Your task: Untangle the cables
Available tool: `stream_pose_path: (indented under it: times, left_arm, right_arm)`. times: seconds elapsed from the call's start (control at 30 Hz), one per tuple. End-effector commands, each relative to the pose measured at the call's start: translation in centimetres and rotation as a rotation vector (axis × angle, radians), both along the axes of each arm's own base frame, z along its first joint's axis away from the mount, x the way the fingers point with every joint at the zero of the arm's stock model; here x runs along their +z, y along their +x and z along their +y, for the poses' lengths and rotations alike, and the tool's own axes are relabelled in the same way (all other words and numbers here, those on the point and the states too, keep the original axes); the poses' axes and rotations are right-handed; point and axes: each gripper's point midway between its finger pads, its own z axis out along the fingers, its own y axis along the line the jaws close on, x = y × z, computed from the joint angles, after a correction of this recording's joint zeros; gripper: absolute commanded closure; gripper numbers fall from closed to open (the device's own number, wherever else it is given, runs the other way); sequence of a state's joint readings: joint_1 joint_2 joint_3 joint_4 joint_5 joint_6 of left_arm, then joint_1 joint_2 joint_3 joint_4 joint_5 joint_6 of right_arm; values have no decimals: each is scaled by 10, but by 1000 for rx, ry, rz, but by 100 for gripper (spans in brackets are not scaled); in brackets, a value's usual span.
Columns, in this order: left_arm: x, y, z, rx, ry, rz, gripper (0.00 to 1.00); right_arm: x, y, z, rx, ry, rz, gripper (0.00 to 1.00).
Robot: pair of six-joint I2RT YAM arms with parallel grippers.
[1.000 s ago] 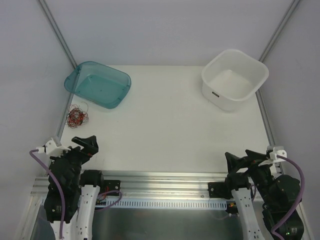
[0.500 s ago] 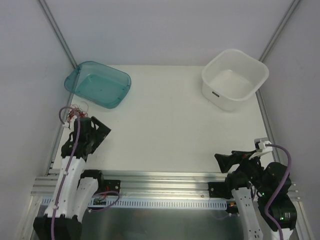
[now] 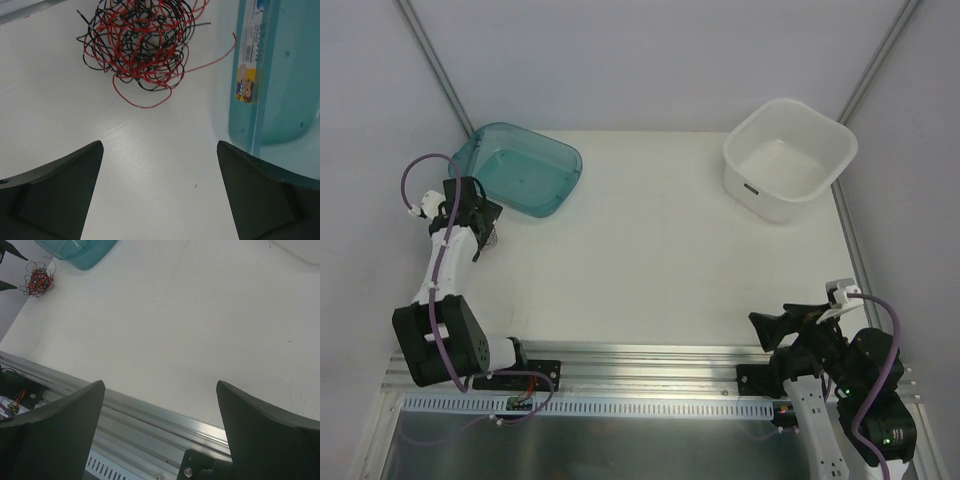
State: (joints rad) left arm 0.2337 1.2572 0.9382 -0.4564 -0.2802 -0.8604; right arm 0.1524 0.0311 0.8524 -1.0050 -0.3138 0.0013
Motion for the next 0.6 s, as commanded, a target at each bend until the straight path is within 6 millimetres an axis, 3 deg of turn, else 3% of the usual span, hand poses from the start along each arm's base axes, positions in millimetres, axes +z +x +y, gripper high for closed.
stream_pose_path:
  times: [0.0, 0.03, 0.13, 0.23, 0.4, 0.5, 0.57]
  left_arm:
    - [0, 13, 36, 125, 46, 9, 1]
    - [2, 17, 47, 153, 45, -1, 1]
    - [-22, 30, 63, 164, 26, 73, 1]
    - [-30, 42, 72, 145, 31, 111, 1]
    - [-69, 39, 76, 151, 4, 213, 2]
    - [-84, 32, 71, 138, -16, 253, 15]
    - [-94, 25, 68, 119, -21, 286, 32]
  right_arm:
    - [2, -3, -2, 19, -37, -38, 0]
    - [2, -3, -1, 24, -39, -38, 0]
    - [-1, -3, 1, 41, -43, -37, 0]
    - [-1, -3, 3, 56, -40, -36, 0]
    - [-4, -1, 8, 77, -30, -19, 0]
    - [-4, 2, 9, 83, -23, -16, 0]
    - [-6, 5, 8, 62, -16, -1, 0]
